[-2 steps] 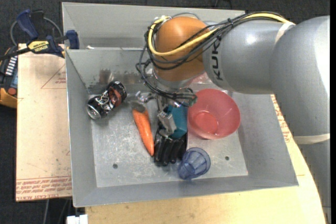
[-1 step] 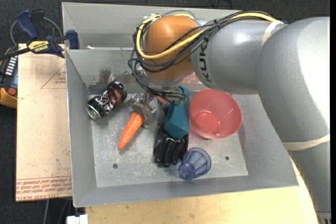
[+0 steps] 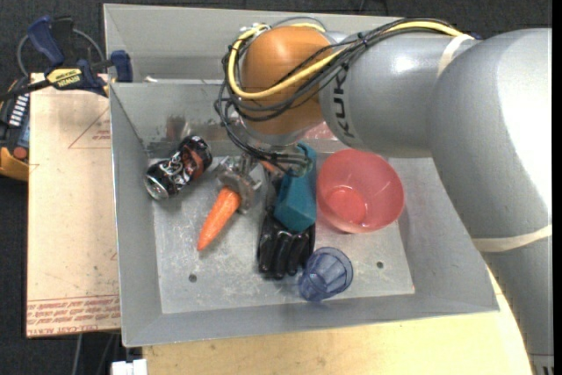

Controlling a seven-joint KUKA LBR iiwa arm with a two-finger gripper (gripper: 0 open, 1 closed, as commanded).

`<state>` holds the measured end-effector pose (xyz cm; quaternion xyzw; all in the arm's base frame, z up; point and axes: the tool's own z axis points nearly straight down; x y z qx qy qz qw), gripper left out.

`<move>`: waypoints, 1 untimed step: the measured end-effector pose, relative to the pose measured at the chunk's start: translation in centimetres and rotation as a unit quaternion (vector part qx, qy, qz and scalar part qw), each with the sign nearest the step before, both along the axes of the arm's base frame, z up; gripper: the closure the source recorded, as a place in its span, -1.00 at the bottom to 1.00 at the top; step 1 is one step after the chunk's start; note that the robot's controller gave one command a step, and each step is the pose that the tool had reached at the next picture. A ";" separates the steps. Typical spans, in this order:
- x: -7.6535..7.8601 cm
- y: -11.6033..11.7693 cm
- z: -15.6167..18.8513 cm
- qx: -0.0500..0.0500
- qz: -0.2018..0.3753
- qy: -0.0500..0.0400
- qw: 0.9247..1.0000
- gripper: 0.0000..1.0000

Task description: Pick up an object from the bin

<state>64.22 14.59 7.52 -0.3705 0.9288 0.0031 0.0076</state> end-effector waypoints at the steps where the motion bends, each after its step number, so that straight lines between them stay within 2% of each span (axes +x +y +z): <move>1: 0.0 0.0 0.0 0.000 0.000 0.000 1.000 1.00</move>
Offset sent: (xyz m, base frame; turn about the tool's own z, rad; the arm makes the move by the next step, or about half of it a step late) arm 0.0001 0.0000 0.1131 0.0000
